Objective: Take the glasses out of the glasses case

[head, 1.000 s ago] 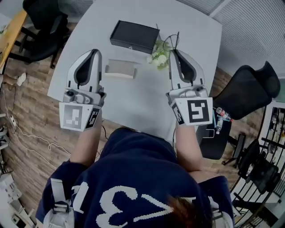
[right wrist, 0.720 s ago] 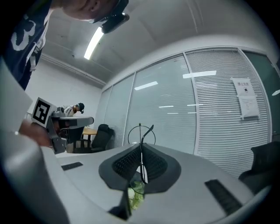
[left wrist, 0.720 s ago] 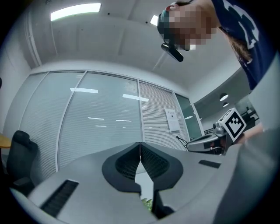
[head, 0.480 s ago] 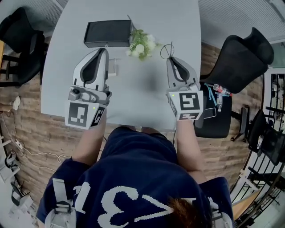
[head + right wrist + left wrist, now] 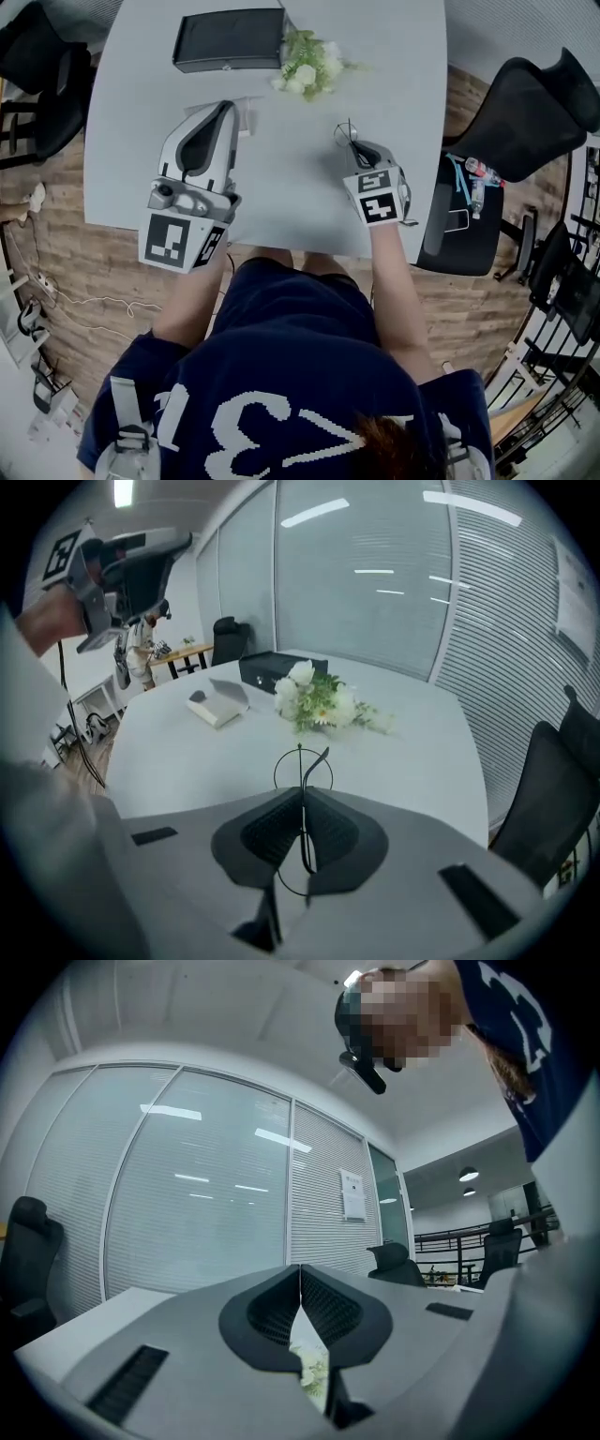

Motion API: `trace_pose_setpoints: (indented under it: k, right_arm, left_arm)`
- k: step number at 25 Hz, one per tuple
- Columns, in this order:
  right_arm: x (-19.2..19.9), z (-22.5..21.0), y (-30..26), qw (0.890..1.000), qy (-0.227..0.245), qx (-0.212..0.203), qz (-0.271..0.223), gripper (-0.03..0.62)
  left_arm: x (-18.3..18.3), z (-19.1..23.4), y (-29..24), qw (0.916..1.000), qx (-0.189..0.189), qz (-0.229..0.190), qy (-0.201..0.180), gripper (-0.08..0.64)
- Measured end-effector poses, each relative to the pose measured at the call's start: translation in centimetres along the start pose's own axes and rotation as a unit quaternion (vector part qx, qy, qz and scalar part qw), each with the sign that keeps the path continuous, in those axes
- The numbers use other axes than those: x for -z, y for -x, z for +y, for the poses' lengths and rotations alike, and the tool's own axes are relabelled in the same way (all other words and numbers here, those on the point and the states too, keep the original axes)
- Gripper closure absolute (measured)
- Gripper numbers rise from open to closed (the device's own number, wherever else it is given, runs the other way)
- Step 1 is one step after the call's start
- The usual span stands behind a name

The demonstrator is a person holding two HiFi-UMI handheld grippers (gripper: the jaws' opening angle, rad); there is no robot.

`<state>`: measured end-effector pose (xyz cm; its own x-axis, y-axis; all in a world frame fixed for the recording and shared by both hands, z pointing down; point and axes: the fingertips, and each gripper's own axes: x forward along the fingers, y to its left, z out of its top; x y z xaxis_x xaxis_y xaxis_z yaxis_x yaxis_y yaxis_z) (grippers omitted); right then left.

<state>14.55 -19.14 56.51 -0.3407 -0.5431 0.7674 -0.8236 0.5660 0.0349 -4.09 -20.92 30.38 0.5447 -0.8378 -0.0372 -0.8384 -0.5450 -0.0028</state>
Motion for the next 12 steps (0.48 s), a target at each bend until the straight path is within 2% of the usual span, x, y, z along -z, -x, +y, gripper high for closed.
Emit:
trace_pose_setpoints:
  k: [3, 9, 12]
  right_arm:
    - [1.9, 0.4, -1.5, 0.999, 0.017, 0.001, 0.037, 0.560]
    - [3.6, 0.9, -2.4, 0.997, 0.046, 0.001, 0.067, 0.555]
    - [3.0, 0.9, -2.0, 0.998, 0.036, -0.010, 0.057, 0.486]
  left_arm:
    - [0.7, 0.4, 0.1, 1.0000, -0.004, 0.008, 0.001, 0.543]
    - [1.1, 0.6, 0.1, 0.9999, -0.001, 0.015, 0.002, 0.543]
    - [0.7, 0.4, 0.0, 0.9999, -0.002, 0.012, 0.000, 0.543]
